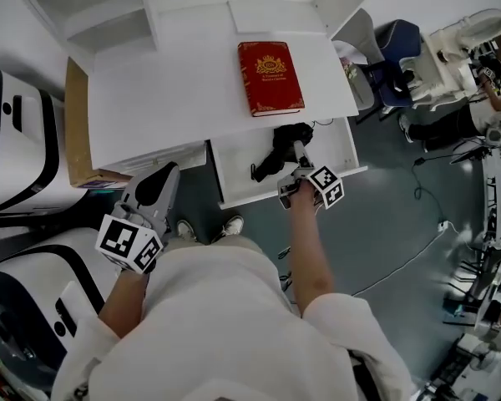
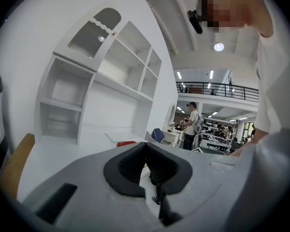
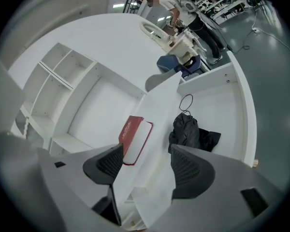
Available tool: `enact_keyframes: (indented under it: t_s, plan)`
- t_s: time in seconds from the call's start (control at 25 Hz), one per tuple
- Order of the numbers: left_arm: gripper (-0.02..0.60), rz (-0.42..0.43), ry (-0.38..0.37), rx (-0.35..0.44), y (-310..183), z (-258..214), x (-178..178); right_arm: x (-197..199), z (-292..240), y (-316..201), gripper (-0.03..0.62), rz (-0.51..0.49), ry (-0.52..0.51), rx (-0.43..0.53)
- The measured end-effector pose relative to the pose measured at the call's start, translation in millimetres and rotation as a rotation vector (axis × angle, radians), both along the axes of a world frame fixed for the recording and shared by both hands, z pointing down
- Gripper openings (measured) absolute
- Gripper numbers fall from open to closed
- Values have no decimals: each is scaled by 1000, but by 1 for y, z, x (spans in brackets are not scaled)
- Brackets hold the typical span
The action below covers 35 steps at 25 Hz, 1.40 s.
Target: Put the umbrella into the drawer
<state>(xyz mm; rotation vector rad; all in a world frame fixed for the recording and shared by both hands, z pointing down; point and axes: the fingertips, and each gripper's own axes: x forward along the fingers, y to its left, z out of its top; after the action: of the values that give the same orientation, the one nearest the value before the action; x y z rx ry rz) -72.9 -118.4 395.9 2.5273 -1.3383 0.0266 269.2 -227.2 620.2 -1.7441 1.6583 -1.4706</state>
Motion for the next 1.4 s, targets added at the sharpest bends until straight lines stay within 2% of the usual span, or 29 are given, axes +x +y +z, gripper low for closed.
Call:
enact_keyframes:
  t_s: [0.12, 0.2, 0.28, 0.36, 0.48, 0.76, 0.88, 1.0, 1.12, 1.28, 1.4]
  plan:
    - [14, 0, 7, 17, 3, -6, -2, -4, -16, 11, 251, 15, 9, 31]
    - [14, 0, 13, 28, 4, -8, -5, 2, -30, 19, 174, 35, 50, 55]
    - [14, 0, 18, 37, 4, -9, -9, 14, -46, 25, 147, 80, 107, 79]
    - [14, -1, 18, 48, 3, -10, -15, 26, -64, 28, 68, 120, 151, 105]
    - [14, -15, 15, 59, 3, -14, -27, 31, -92, 30, 5, 135, 178, 160]
    - [14, -29, -6, 111, 3, -29, -43, 19, -165, 27, 0, 89, 182, 328]
    - [14, -47, -35, 145, 3, -39, -51, 8, -205, 24, 0, 64, 154, 409]
    - [14, -67, -64, 180, 3, -48, -61, 1, -244, 27, 0, 60, 180, 456]
    - [14, -87, -72, 202, 5, -57, -71, -7, -283, 35, 0, 27, 268, 523]
    - [14, -125, -75, 224, 11, -70, -89, -29, -332, 42, 0, -103, 500, 669]
    - [14, -147, -92, 242, 16, -78, -102, -43, -352, 52, 0, -152, 556, 717]
